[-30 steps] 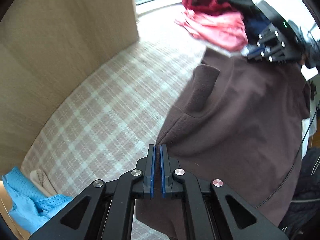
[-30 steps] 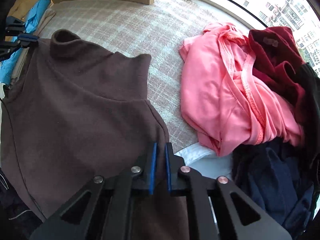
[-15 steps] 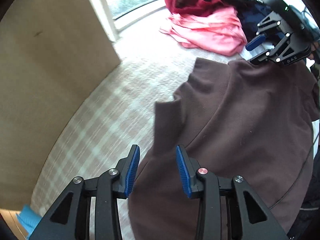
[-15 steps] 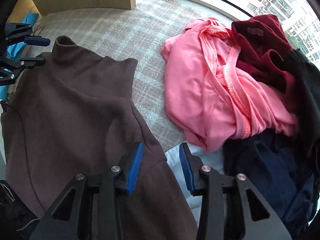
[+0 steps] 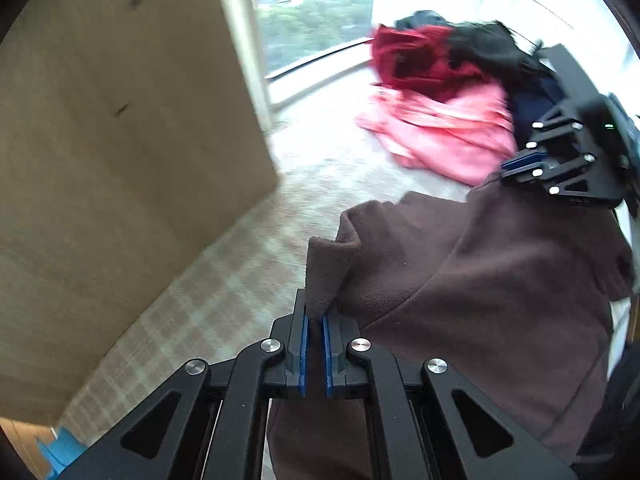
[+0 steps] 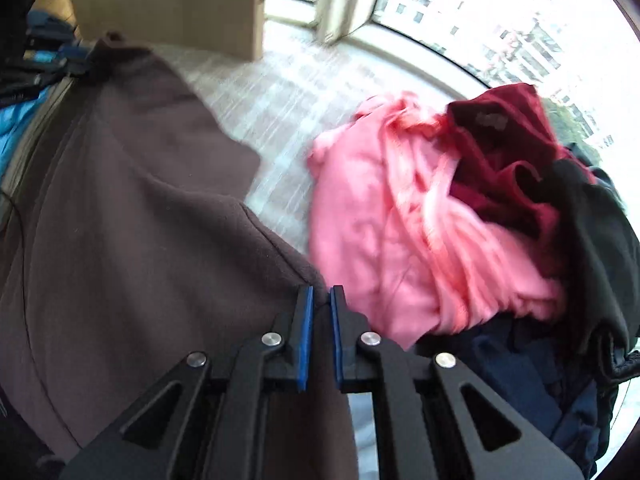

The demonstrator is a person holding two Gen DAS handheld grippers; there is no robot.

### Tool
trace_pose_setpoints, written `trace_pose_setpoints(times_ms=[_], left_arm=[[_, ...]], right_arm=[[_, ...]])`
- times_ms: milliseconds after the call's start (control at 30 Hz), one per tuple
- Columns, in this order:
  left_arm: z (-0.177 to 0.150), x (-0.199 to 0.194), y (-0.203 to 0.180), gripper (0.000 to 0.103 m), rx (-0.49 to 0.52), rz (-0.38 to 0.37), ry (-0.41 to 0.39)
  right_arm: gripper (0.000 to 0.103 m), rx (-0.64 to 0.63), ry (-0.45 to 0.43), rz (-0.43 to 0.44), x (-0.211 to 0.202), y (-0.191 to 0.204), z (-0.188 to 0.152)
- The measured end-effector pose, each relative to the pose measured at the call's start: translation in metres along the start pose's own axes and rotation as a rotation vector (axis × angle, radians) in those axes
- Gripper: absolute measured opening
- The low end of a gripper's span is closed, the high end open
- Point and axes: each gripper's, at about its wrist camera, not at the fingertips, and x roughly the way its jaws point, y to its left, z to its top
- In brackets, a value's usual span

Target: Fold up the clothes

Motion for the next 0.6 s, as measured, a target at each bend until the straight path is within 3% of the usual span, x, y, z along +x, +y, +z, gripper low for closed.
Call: trace_pose_setpoints(times_ms=[67, 133, 200, 267, 367, 433, 567, 600], left_arm=[[-0.006, 0.009, 0.011, 0.017, -0.035, 0.023, 0.027], [-0.013, 0.018, 0.023, 0.016, -0.070, 0.045, 0.055], [-0.019, 0.027, 0.034, 0.019, -0.104, 0.068, 0.081], [-0.034, 0.003, 0.040, 0.030, -0.098, 0.071, 0.056], [-0.061, -0.012, 0.047, 0.037, -0.105, 0.038, 0.086], [-0.082, 0.000, 0.045, 0.040, -0.107, -0.012, 0.156], [-0.113, 0.030, 0.033, 0.042, -0.076, 0.014, 0.282], [-0.116, 0.028, 0.034, 0.040, -0.093, 0.016, 0.259]], right_arm=[[0.020, 0.033, 0.056, -0.005, 0.011, -0.006, 0.008], [0.025, 0.046, 0.101, 0.010, 0.012, -0.007, 0.009], [0.032, 0.025, 0.089, 0.001, 0.000, -0.004, 0.005], [0.038, 0.005, 0.098, -0.004, -0.010, -0.009, -0.002], [0.041, -0.019, 0.128, 0.025, -0.015, -0.013, -0.014], [0.041, -0.018, 0.182, 0.015, -0.009, -0.015, -0.035], [0.041, -0.001, 0.259, 0.005, 0.002, -0.016, -0.058], [0.041, 0.009, 0.269, 0.025, 0.004, -0.016, -0.060]])
